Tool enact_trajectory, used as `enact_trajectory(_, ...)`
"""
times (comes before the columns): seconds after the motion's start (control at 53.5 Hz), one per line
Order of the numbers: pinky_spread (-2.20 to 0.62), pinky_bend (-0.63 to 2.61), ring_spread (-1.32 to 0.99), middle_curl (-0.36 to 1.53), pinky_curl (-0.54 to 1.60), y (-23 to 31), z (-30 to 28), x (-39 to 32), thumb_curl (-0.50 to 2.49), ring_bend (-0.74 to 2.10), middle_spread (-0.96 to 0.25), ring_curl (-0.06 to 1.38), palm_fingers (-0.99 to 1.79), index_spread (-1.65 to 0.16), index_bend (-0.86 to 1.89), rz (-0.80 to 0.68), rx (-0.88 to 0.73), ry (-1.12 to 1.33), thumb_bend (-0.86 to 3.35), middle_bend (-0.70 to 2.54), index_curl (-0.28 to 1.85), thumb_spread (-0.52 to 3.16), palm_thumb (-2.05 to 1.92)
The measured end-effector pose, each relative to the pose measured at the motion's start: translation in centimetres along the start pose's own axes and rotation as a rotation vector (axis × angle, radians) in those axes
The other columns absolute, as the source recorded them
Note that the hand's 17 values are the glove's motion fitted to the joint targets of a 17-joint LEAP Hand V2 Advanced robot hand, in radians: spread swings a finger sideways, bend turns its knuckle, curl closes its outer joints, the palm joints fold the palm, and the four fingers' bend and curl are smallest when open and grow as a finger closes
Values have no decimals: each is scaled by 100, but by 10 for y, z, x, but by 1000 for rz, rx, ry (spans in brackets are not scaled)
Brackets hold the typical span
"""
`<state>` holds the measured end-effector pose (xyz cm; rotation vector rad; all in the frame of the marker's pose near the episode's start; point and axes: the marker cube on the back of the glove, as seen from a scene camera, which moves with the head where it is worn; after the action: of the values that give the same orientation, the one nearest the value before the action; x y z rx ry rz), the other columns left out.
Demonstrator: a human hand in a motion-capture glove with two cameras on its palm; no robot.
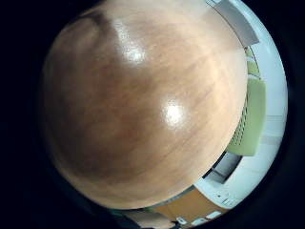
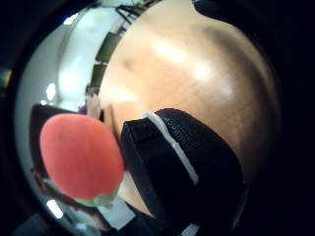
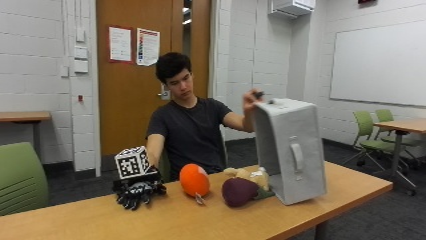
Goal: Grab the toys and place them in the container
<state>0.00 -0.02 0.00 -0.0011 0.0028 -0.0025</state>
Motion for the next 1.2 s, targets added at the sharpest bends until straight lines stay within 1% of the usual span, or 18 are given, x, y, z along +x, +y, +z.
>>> enact_trajectory(0.093, -3, 39, -13, 9, 12, 0, 1, 0, -1, 16, -5, 2, 3, -19, 18, 0, 6, 9, -9, 25, 8, 68, -14)
enact_trajectory(0.224, -3, 43, -17, 15, 17, 1, 2, 0, 0, 18, -7, 5, -1, -25, 18, -4, 12, 16, -9, 27, 13, 95, -14)
enact_trajectory(0.636, -3, 45, -21, 26, 26, -3, 0, -3, 3, 19, -8, 13, -4, -30, 16, -18, 23, 32, -2, 26, 25, 143, -5)
enact_trajectory(0.879, -4, 45, -22, 30, 28, 0, -1, -5, 6, 19, -9, 17, -1, -32, 17, -22, 61, 19, -2, 26, 28, 156, -5)
enact_trajectory(0.953, -4, 44, -23, 31, 29, 6, -2, -4, 7, 20, -9, 18, 5, -33, 21, -48, 116, 19, -1, 25, 31, 161, -4)
enact_trajectory(1.01, -4, 45, -24, 31, 29, 14, -6, 0, 7, 21, -10, 18, 9, -34, 21, -65, 227, -13, -1, 25, 32, 163, -4)
enact_trajectory(1.028, -4, 45, -25, 33, 29, 16, -8, 0, 7, 23, -11, 19, 16, -35, 20, -63, 272, -35, 1, 28, 32, 166, -1)
enact_trajectory(1.066, -4, 44, -27, 33, 29, 20, -12, 1, 8, 26, -11, 19, 19, -35, 19, -55, 349, -93, 2, 28, 31, 167, -1)
enact_trajectory(1.084, -6, 43, -30, 34, 29, 22, -14, 1, 8, 37, -13, 23, 36, -35, 18, -52, 377, -132, 5, 31, 31, 171, 3)
enact_trajectory(1.103, -7, 42, -32, 33, 27, 24, -16, 2, 9, 37, -14, 21, 39, -36, 17, -50, 398, -175, 6, 32, 30, 171, 4)
enact_trajectory(1.14, -9, 40, -36, 34, 27, 28, -18, 2, 10, 47, -16, 24, 49, -36, 17, -50, 419, -274, 9, 34, 30, 173, 6)
enact_trajectory(1.196, -11, 38, -40, 36, 28, 36, -20, -1, 11, 57, -19, 27, 57, -37, 17, -63, 409, -424, 14, 36, 31, 173, 9)
